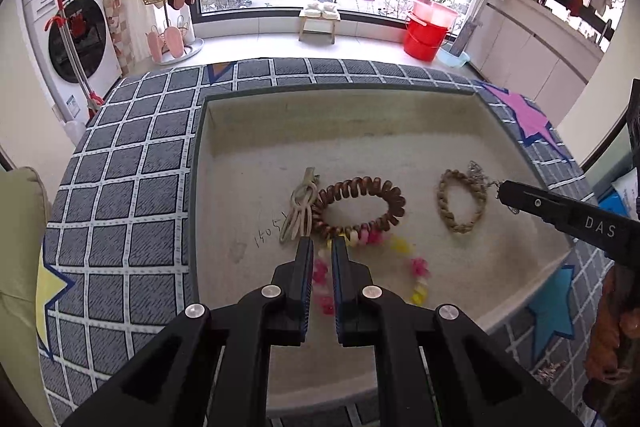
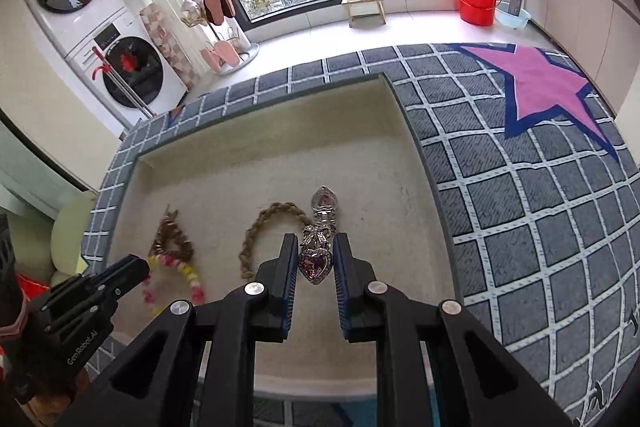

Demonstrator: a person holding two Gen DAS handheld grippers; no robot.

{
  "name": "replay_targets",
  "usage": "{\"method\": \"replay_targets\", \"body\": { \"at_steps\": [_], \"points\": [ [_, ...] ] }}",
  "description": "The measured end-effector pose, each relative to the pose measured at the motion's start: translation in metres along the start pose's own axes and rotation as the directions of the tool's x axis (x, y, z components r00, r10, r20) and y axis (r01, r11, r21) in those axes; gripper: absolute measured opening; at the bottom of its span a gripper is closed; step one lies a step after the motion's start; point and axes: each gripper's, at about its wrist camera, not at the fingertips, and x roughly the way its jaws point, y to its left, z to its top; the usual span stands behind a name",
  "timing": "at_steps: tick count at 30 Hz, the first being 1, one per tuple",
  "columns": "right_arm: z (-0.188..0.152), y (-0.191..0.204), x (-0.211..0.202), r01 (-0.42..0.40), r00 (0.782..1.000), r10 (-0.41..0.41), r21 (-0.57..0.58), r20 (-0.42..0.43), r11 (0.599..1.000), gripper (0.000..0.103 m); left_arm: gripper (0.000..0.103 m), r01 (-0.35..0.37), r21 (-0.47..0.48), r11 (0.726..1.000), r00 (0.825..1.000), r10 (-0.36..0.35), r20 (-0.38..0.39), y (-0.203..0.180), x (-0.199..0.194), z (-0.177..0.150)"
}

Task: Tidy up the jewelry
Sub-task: 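Carry the bead bracelet and heart pendant over the white tray with both tools, then open the right tool over the tray while the left tool releases the bracelet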

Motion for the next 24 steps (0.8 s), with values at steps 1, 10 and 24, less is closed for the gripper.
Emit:
{"method": "replay_targets", "body": {
  "at_steps": [1,10,24],
  "points": [
    [-0.001,0.000,0.003,0.006,1.000,-0.006,-0.006,-0.002,1.000,0.019,0.023,-0.007,0.006,1.000,1.000,0.007,0.000,-0.001,0.002,0.000],
    [-0.009,-0.002,0.013,0.021,1.000,-0.021,-0.011,-0.011,1.000,0.020,0.023,-0.064,0.065,0.996,0.998,0.064,0.017,-0.009,0.006,-0.007],
    [-0.009,0.004,-0.011,-0.056,0.998,0.056,0.018,0.008,0.998,0.048,0.024,-0.053,0.050,0.997,0.996,0.049,0.081,-0.014,-0.026,-0.009]
  ]
}}
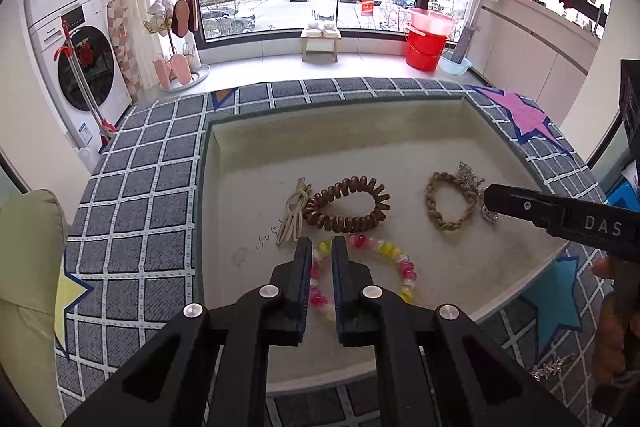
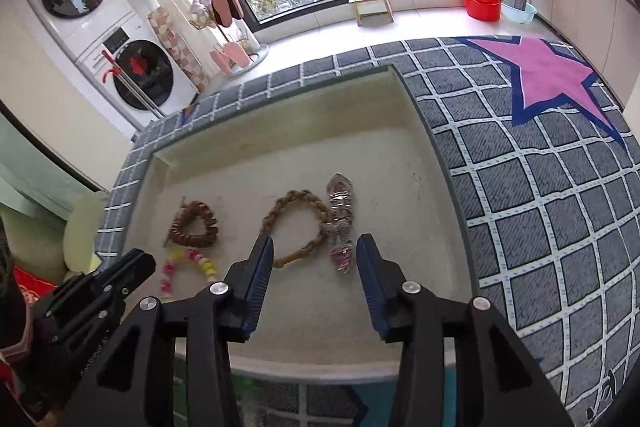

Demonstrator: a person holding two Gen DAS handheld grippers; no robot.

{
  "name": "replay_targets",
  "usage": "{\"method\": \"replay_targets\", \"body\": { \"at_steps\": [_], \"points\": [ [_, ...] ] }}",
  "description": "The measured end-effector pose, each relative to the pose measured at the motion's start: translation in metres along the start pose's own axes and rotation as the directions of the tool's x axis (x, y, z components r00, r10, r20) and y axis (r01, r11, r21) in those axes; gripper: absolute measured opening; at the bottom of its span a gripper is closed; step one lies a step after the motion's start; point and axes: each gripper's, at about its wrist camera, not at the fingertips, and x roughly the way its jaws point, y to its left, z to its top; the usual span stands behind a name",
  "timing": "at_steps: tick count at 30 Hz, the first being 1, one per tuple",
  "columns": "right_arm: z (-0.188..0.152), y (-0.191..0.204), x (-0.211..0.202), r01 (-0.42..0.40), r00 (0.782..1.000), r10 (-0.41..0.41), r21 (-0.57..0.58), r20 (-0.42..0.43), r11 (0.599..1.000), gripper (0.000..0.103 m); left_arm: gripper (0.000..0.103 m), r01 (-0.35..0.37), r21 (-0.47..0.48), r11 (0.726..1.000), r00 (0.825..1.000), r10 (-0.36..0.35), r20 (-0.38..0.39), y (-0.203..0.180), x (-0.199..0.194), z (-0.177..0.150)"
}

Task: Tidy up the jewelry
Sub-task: 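Open the right tool over the tray while the left tool releases the bracelet, then withdraw both open tools from the tray toward the green bangle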

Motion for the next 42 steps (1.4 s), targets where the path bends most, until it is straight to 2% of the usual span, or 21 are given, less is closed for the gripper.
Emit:
{"method": "replay_targets", "body": {
  "at_steps": [3,7,10,23,32,42],
  "points": [
    [-0.002,0.003,-0.009,-0.009,1.000,0.009,0.001,0.007,1.000,0.057,0.024,-0.007,-0.005,1.000,1.000,0.007,0.009,0.001,-0.008,0.000],
    [-0.007,0.006,-0.020,-0.027,1.000,0.027,0.008,0.011,1.000,0.058,0.024,-0.011,-0.005,1.000,1.000,0.011,0.017,-0.001,-0.019,0.000],
    [-0.011,0.007,-0.027,-0.031,0.999,0.031,0.006,0.018,1.000,0.066,0.024,-0.016,-0.009,1.000,0.999,0.016,0.028,-0.001,-0.030,-0.003],
    [-0.034,0.004,-0.065,-0.044,0.998,0.045,-0.018,0.043,0.999,0.079,0.024,-0.039,-0.051,0.998,0.998,0.041,0.051,-0.006,-0.071,-0.025],
    [-0.058,-0.006,-0.092,-0.070,0.995,0.073,-0.037,0.064,0.997,0.080,0.024,-0.057,-0.056,0.997,0.998,0.059,0.034,-0.014,-0.087,-0.046],
    [-0.090,-0.019,-0.118,-0.009,0.996,0.017,-0.090,0.088,0.996,0.080,0.024,-0.077,-0.093,0.993,0.997,0.078,0.002,-0.024,-0.094,-0.069]
  ]
}}
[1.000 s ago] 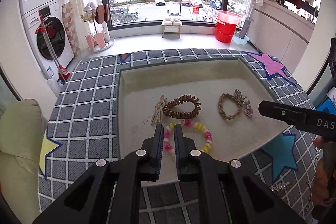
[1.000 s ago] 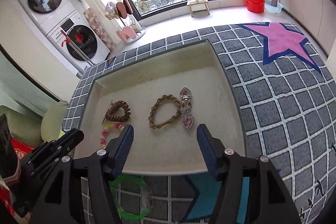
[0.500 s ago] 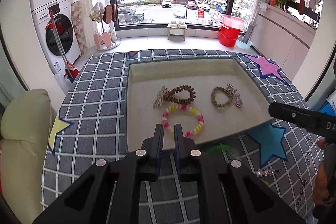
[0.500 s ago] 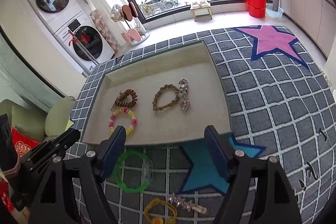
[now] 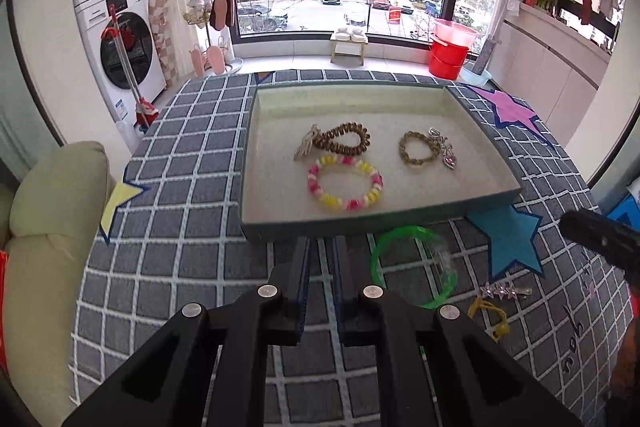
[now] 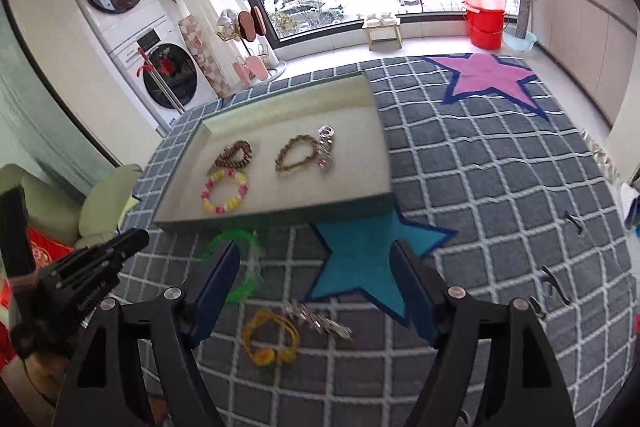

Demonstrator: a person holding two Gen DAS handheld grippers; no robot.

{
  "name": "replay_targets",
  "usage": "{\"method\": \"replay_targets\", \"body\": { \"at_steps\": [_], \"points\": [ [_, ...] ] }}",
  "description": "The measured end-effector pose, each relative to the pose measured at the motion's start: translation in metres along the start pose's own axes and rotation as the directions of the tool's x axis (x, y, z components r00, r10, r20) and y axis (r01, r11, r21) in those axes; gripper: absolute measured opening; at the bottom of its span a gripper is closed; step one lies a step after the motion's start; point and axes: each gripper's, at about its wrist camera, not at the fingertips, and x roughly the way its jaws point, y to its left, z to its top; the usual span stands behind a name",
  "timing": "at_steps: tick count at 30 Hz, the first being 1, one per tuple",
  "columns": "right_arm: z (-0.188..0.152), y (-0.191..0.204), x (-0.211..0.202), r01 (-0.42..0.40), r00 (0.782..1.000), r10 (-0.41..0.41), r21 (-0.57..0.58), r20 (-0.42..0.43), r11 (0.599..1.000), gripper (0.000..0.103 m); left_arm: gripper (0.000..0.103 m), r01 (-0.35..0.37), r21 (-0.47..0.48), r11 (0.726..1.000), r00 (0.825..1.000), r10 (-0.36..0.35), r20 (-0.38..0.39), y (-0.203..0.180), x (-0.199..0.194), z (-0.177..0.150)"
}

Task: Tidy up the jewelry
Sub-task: 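Withdraw both open tools from the tray toward the green bangle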

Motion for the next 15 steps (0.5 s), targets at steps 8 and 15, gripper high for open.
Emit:
{"method": "replay_targets", "body": {
  "at_steps": [8,15],
  "points": [
    [-0.030,-0.015,-0.016,0.046,0.999,-0.046,-0.019,0.028,0.999,0.099,0.103,-0.059,-0.024,0.998,0.998,0.060,0.038,-0.014,-0.015,-0.016],
    [-0.046,-0.019,-0.025,0.013,0.997,-0.009,-0.045,0.080,0.999,0.103,0.103,-0.096,-0.009,0.995,0.995,0.096,0.013,-0.022,-0.011,-0.031]
  ]
}}
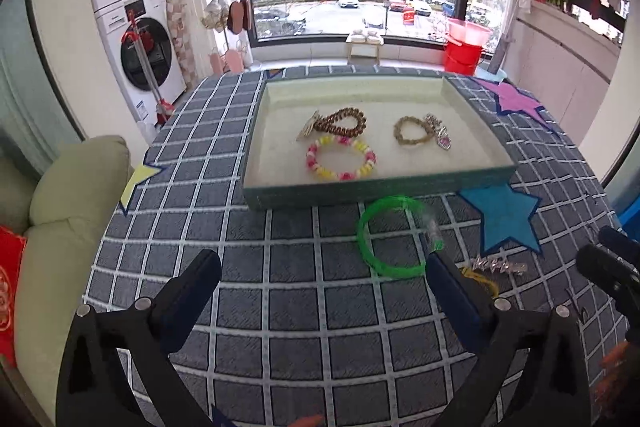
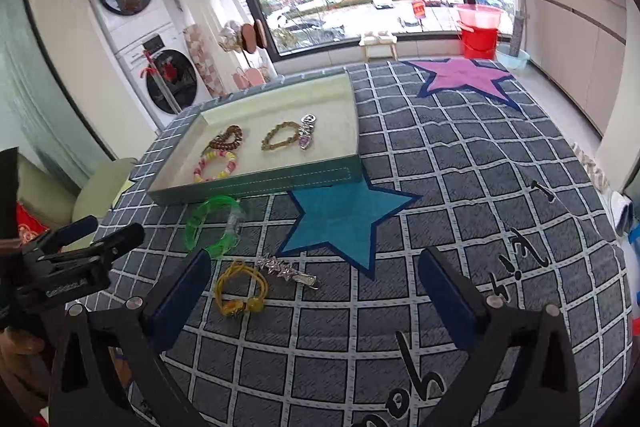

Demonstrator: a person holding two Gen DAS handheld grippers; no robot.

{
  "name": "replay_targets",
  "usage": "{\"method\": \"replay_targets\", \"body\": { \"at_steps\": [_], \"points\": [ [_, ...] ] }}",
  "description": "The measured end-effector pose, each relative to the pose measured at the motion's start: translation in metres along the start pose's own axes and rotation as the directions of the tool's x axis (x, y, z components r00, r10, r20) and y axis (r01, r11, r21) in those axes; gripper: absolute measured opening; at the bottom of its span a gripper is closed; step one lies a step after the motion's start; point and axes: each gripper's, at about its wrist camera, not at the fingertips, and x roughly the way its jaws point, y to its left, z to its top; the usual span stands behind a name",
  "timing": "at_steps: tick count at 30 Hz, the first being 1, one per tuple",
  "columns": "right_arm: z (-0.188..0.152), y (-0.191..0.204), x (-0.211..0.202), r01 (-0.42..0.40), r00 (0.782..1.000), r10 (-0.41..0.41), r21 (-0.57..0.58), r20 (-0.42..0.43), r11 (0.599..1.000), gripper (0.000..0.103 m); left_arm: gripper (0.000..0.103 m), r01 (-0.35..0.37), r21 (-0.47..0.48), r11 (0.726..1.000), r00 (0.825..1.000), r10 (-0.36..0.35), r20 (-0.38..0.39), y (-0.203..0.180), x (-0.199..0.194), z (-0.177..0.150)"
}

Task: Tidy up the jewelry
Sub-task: 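Withdraw both open tools from the tray toward the green bangle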

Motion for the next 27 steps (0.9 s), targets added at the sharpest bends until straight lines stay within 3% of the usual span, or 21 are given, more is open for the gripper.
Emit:
{"method": "replay_targets", "body": {
  "at_steps": [11,27],
  "points": [
    [-0.004,-0.014,-0.006,0.034,0.999,-0.034,-0.026,-0.011,0.999,0.103,0.103,-0.024,-0.046,0.999,0.998,0.021,-0.064,0.006,0.010,-0.006],
    [-0.003,-0.013,0.006,0.080,0.992,-0.082,-0.032,-0.090,0.996,0.103,0.103,0.065,-0.054,0.996,0.991,-0.071,-0.113,0.009,0.026,-0.006]
  ]
}}
